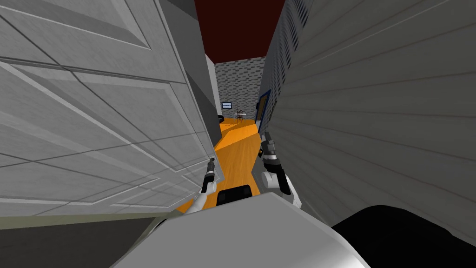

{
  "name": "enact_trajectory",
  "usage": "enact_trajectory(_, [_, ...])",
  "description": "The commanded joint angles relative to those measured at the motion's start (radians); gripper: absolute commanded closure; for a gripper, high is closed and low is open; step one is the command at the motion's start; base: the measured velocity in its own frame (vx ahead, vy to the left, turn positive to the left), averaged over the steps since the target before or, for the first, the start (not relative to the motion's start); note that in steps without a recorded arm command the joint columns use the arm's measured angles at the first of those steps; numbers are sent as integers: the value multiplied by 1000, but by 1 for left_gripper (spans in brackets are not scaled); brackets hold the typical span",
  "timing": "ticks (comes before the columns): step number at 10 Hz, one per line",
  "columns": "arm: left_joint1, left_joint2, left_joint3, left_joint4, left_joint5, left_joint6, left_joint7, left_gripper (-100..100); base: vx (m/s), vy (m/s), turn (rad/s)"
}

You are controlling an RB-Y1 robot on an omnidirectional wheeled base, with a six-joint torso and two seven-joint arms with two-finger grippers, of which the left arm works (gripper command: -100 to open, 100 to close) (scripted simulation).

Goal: Push the door open

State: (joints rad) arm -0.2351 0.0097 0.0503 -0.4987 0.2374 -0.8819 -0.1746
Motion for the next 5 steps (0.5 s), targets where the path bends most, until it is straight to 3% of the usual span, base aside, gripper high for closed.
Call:
enact_trajectory(1, [0, 0, 0, 0, 0, 2, 0, 100, -30, 1, -12])
enact_trajectory(5, [0, 0, 0, 0, 0, 2, 0, 100, -10, 0, -1])
